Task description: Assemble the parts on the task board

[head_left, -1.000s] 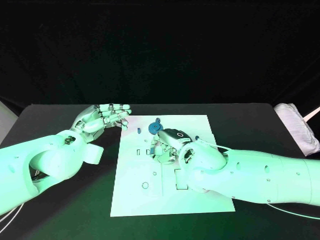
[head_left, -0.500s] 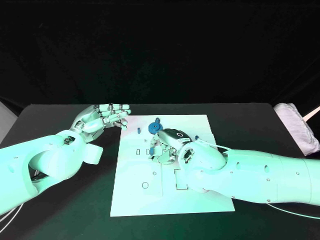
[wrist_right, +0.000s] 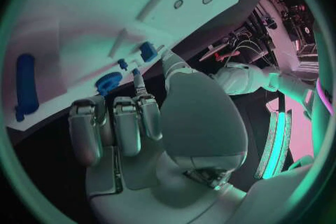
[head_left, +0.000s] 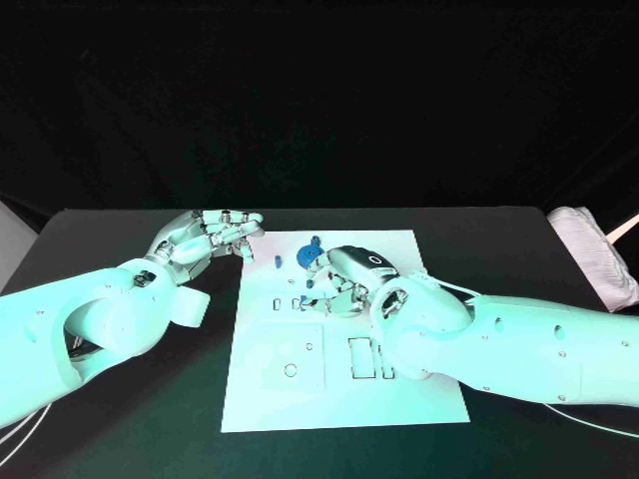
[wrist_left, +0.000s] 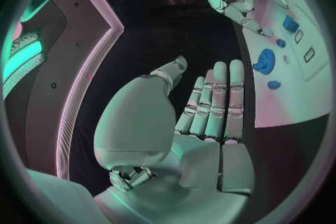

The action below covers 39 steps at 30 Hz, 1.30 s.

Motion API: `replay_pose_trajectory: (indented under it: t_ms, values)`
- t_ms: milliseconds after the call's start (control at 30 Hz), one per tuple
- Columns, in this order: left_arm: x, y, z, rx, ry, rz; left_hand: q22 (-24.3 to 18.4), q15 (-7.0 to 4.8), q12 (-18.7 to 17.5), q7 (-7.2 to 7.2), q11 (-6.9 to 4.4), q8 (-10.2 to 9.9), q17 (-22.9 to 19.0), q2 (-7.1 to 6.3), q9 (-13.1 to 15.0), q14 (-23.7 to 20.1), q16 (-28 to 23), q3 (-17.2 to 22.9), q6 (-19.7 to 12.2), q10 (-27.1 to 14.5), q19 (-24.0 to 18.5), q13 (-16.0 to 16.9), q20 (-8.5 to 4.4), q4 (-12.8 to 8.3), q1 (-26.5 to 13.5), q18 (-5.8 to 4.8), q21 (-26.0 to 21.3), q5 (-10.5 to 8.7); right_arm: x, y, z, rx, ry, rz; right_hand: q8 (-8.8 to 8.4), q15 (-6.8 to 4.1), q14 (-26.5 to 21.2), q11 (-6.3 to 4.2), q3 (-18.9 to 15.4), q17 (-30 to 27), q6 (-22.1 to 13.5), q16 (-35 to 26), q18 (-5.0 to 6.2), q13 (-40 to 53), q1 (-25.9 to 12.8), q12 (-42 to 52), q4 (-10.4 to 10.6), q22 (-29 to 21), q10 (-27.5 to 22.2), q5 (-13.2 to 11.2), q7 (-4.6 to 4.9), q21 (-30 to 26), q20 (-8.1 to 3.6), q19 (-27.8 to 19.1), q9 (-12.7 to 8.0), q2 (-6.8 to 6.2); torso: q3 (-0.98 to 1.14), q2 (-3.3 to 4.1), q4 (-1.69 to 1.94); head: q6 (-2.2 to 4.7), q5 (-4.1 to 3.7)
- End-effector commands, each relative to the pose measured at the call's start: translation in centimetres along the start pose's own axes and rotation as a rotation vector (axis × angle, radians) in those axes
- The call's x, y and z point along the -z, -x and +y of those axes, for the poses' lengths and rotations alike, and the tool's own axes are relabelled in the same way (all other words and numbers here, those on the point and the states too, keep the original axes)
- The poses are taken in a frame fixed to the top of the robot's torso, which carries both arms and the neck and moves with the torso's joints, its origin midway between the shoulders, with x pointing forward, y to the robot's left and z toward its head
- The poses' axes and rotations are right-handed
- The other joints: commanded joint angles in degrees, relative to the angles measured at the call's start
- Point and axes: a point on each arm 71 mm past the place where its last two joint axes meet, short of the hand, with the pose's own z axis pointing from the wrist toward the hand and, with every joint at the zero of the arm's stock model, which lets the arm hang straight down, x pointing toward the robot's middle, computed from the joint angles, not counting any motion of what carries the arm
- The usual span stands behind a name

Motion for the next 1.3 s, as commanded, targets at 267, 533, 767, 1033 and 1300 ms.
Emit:
replay_pose_trajectory:
  t_ms: [267, 533, 767, 1033, 1300]
  values:
    - [0.0, -0.6, 2.0, -0.242, 0.288, 0.099, 20.25, -3.42, 34.68, -2.59, -3.23, 14.91, 35.09, -1.81, 7.19, 21.57, 26.55, -0.27, -1.17, -2.8, 16.75, 21.49, -3.37, 5.61, -6.07, -2.1, 18.33, 0.01, 0.6, 4.9, -2.7, -0.37, -0.039, -0.03, 0.3, 0.18, 5.73, 0.09, 1.73, 14.15, 0.82, -0.03, -0.02, 8.54, 2.46, -0.26, -0.36, 12.98, -0.33, 3.31, -0.35, -1.27, 0.45, 4.48, 0.09, 1.23, 0.45, -1.36, -0.27, -0.64, 0.96]
    - [-1.6, -1.3, 1.7, -0.516, 0.455, 0.19, 35.1, -5.68, 51.88, -5.27, -6.08, 23.95, 54.21, -1.69, 13.4, 31.73, 33.31, -0.55, -0.06, 4.05, 27.75, 38.43, -5.39, 10.7, -6.31, -4.91, 26.38, 0.23, 1.0, 9.1, -6.4, -0.451, -0.147, -0.071, 0.59, 0.1, 5.72, 0.01, 2.22, 14.13, 1.08, -0.04, 0.01, 8.42, 2.26, -0.35, -0.25, 12.93, -0.44, 4.84, -0.43, -1.37, 0.36, 4.44, 0.14, 1.25, 0.97, -2.36, -0.34, -1.95, 1.85]
    - [-4.0, -2.7, 0.8, -0.735, 0.541, 0.251, 36.88, -6.04, 53.14, -5.63, -6.3, 25.44, 56.45, -3.07, 15.21, 32.75, 33.86, -0.9, -0.19, 5.09, 29.01, 40.3, -5.92, 13.57, -8.33, -5.3, 27.25, 0.11, 1.0, 10.3, -7.8, -0.46, -0.185, -0.086, 0.59, 0.1, 5.73, 0.01, 2.23, 14.15, 1.08, -0.04, 0.0, 8.42, 2.24, -0.36, -0.24, 12.94, -0.45, 4.86, -0.42, -1.35, 0.36, 4.45, 0.14, 1.26, 1.25, -2.88, -0.2, -2.53, 2.12]
    - [-6.3, -4.5, 1.3, -0.881, 0.655, 0.302, 37.33, -5.97, 52.84, -5.59, -6.22, 26.22, 56.5, -2.29, 16.61, 32.71, 33.75, -3.09, -0.92, 4.39, 29.2, 39.87, -5.91, 14.33, -11.66, -5.39, 27.46, 0.12, 0.7, 10.5, -8.4, -0.457, -0.208, -0.083, 0.6, 0.09, 5.71, 0.02, 2.24, 14.09, 1.06, -0.06, 0.03, 8.34, 2.13, -0.45, -0.21, 12.86, -0.53, 4.94, -0.42, -1.47, 0.36, 4.39, 0.13, 1.25, 1.43, -3.22, -0.19, -2.99, 2.33]
    - [-7.9, -5.5, 1.9, -0.959, 0.723, 0.335, 37.28, -6.0, 52.52, -5.72, -6.3, 26.98, 56.19, -1.67, 17.5, 32.53, 33.6, -3.43, -0.84, 3.8, 29.09, 39.39, -5.89, 14.27, -12.0, -5.37, 27.45, 0.15, 0.6, 10.4, -8.6, -0.452, -0.222, -0.074, 0.59, 0.09, 5.7, 0.02, 2.24, 14.06, 1.03, -0.08, 0.03, 8.3, 2.07, -0.5, -0.19, 12.87, -0.57, 4.97, -0.42, -1.45, 0.35, 4.4, 0.12, 1.25, 1.43, -3.23, -0.07, -3.02, 2.23]
